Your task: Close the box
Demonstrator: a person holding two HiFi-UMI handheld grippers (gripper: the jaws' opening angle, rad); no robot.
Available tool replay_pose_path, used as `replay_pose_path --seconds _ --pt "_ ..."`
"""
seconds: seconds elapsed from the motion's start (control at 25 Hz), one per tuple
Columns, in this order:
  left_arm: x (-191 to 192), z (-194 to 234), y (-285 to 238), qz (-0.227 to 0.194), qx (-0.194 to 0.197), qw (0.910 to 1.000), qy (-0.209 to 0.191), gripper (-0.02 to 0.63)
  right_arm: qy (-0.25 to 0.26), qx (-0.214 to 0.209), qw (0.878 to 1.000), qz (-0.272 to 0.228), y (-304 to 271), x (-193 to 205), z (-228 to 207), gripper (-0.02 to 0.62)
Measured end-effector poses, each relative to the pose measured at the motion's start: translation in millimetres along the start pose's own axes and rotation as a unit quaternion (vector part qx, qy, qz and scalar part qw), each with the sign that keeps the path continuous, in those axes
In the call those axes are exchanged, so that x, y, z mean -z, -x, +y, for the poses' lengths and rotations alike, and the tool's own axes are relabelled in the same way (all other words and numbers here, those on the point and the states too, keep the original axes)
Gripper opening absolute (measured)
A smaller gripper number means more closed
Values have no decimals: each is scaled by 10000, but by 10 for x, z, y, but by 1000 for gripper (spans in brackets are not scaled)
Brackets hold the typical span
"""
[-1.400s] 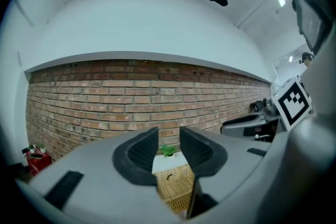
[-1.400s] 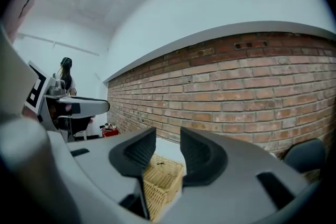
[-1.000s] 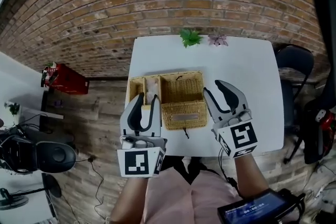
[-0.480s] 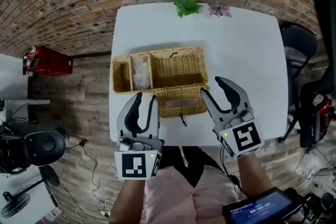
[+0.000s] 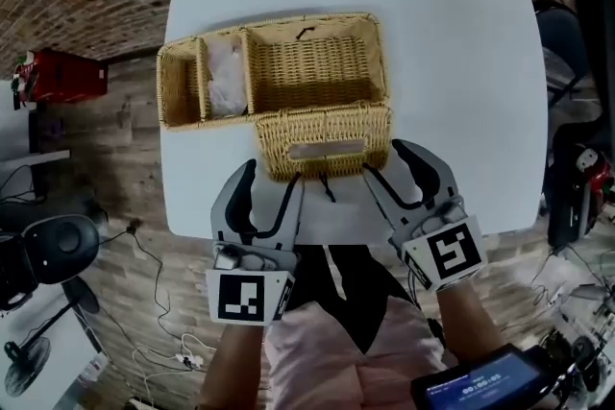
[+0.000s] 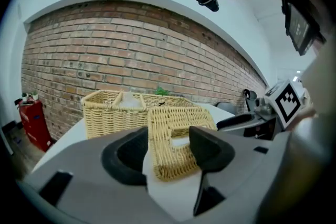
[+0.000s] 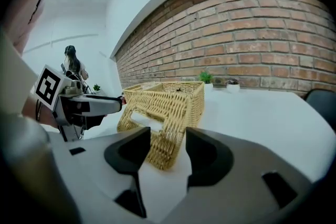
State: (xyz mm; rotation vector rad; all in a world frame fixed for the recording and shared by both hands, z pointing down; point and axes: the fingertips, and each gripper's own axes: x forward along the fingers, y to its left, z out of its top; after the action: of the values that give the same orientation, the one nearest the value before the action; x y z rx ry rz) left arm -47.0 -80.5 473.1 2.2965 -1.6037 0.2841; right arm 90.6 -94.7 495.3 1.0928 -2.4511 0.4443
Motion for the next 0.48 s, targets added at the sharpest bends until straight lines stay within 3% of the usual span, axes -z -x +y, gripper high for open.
replay_pose_path --seconds 0.48 --pt "278 -28 -176 407 301 9982 314 284 -204 -266 9989 314 -153 236 61 227"
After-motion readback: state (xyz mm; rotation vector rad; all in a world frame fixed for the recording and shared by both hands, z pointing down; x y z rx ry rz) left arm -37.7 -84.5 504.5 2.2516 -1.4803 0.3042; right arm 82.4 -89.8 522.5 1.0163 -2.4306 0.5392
